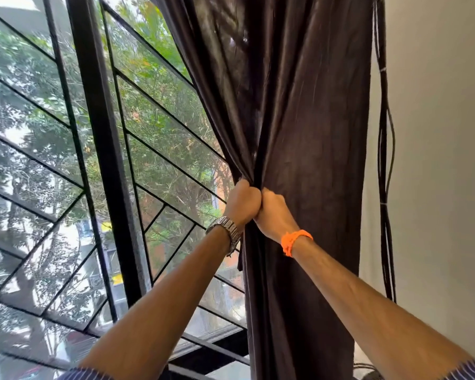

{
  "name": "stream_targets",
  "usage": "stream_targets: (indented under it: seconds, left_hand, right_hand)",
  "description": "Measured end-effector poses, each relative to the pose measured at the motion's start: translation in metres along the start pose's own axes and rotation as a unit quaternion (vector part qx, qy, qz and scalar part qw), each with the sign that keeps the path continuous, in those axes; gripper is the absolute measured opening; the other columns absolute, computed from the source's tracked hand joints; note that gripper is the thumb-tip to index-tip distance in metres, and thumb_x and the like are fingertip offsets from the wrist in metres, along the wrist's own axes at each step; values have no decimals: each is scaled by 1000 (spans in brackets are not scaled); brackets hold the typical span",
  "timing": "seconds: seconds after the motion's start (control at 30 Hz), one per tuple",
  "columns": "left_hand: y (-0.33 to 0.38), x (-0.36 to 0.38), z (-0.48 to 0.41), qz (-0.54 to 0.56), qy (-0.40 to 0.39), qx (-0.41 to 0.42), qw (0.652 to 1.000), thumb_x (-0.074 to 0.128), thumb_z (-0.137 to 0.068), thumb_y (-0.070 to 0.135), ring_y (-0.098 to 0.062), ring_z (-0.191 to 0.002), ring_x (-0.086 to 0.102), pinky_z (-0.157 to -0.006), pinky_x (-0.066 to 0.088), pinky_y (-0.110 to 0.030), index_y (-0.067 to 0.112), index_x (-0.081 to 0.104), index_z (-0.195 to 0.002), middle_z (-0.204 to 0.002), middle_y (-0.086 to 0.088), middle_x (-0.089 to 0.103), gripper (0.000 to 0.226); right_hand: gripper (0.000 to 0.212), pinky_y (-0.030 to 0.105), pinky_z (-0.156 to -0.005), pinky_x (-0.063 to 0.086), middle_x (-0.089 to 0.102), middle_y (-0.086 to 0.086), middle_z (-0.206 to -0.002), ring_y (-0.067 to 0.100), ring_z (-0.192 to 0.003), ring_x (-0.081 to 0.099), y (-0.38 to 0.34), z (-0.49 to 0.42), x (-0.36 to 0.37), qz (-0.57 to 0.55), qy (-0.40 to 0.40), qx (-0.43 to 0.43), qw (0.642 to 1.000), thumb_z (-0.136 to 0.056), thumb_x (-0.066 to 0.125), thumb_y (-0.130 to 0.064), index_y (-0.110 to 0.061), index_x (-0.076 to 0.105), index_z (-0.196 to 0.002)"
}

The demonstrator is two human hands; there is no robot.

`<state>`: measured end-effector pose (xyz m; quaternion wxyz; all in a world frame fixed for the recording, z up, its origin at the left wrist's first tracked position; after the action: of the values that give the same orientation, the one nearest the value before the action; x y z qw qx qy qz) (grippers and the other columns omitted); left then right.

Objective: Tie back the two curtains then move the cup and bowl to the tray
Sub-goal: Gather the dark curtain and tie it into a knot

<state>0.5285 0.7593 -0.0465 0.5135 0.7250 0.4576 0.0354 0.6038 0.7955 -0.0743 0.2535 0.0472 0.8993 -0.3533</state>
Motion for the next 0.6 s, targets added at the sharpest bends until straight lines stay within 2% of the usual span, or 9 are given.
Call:
stream_targets:
  seconds: [0.07,0.13,0.2,0.27,0.3,0.33,0.4,0.5,0.6]
  left_hand:
    - [-4,-3,3,59,9,-1,998,39,-77,18,-24,-83,62,-80,52,-40,7,61,-87,-89,-7,67,27]
    - [-4,-6,9,124,4,3,992,42,-78,24,-19,-66,48,-67,42,-38,15,49,-67,-68,-2,53,16]
    - [-5,-6,11,193,-14,1,981,47,-70,37,-19,-67,45,-68,40,-42,18,48,-66,-67,-4,49,20]
    - [-4,0,9,223,-40,13,974,56,-71,45,-18,-77,62,-79,50,-42,12,64,-78,-80,0,68,35]
    - [-2,4,9,208,-45,24,977,63,-72,51,-16,-87,68,-87,53,-39,14,70,-94,-94,3,73,43]
    - [1,7,10,175,-43,35,983,67,-71,57,-13,-97,68,-91,53,-36,21,68,-111,-106,5,73,55]
    - [5,12,10,83,-4,47,995,70,-67,63,-15,-106,66,-95,52,-35,24,59,-127,-117,4,69,72]
    - [13,16,11,-60,86,57,993,63,-85,37,-33,-105,62,-86,50,-36,7,59,-119,-114,-13,67,46]
    - [27,20,18,-121,92,78,985,51,-87,8,-41,-96,59,-70,37,-34,-3,56,-108,-104,-23,64,24]
  right_hand:
    - [33,48,-86,53,65,24,-112,43,-106,61,-3,3,3,-1,-10,-10,1000,-88,49,-9,-6,52,-121]
    - [37,45,-85,54,66,23,-111,41,-105,63,-6,5,5,1,-18,-14,1000,-89,48,-7,-6,49,-126]
    - [40,40,-81,55,66,21,-109,37,-101,64,-6,7,7,2,-23,-17,1000,-89,48,-7,-6,46,-129]
    - [40,33,-78,52,67,19,-107,35,-100,65,-2,8,9,15,-29,-16,999,-89,51,-6,-2,48,-128]
    - [38,31,-79,50,66,20,-110,35,-103,64,0,9,10,22,-33,-12,999,-89,54,-5,1,51,-126]
    - [37,33,-83,49,64,22,-115,36,-107,62,4,9,11,15,-38,-3,999,-89,57,-5,4,52,-125]
    - [37,31,-87,49,63,20,-120,35,-111,61,11,10,8,-14,-44,10,999,-90,59,-5,7,54,-125]
    - [22,14,-57,42,68,12,-93,19,-77,63,19,17,1,-19,-56,10,998,-89,52,-1,2,63,-107]
    - [25,15,-49,34,68,11,-89,12,-68,55,32,23,-4,-61,-36,18,997,-84,46,1,-1,62,-103]
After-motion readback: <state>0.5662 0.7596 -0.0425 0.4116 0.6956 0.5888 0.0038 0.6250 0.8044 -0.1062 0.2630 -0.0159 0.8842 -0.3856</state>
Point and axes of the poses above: each hand's wrist, its own z-axis away from the middle knuckle, its own x-axis out of the palm, y = z × x, the point moved 2 cm from there along -z, towards the middle knuckle
